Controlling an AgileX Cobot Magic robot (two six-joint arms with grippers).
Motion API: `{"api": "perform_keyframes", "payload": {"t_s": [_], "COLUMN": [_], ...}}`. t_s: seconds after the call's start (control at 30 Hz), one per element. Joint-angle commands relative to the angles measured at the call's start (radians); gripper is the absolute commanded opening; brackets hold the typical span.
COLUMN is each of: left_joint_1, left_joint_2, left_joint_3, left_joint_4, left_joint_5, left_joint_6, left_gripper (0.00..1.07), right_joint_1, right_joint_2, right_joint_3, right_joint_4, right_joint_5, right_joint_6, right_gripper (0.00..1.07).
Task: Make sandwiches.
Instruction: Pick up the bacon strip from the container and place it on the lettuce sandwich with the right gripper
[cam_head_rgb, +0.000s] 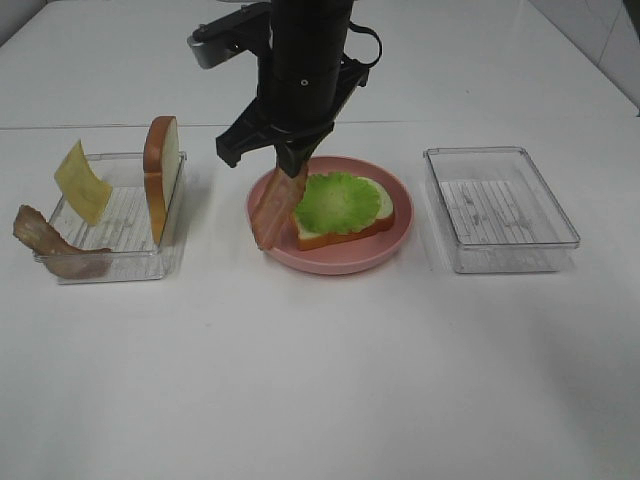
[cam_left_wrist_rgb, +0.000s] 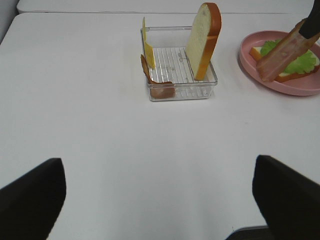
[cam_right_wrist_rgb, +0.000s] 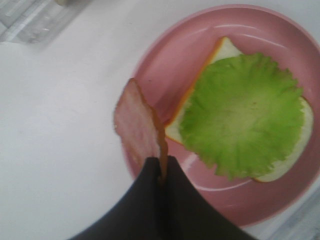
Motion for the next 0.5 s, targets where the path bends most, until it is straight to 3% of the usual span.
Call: {"api": "perform_keyframes", "payload": {"t_s": [0.03, 0.5], "left_joint_1": [0.002, 0.002], "left_joint_2": [-0.013, -0.013], "left_joint_3": [0.002, 0.002], "left_joint_4": [-0.006, -0.006], "left_joint_5": [-0.004, -0.004], "left_joint_6": [-0.001, -0.001], "left_gripper": [0.93, 0.93], "right_joint_1": [-0.004, -0.004], "right_joint_2": [0.030, 0.065], "right_joint_3": [-0.001, -0.001], "right_joint_4": [-0.104, -0.292], "right_joint_5": [-0.016, -0.070], "right_joint_6": [0.011, 0.059], "right_gripper": [0.00, 0.00]}}
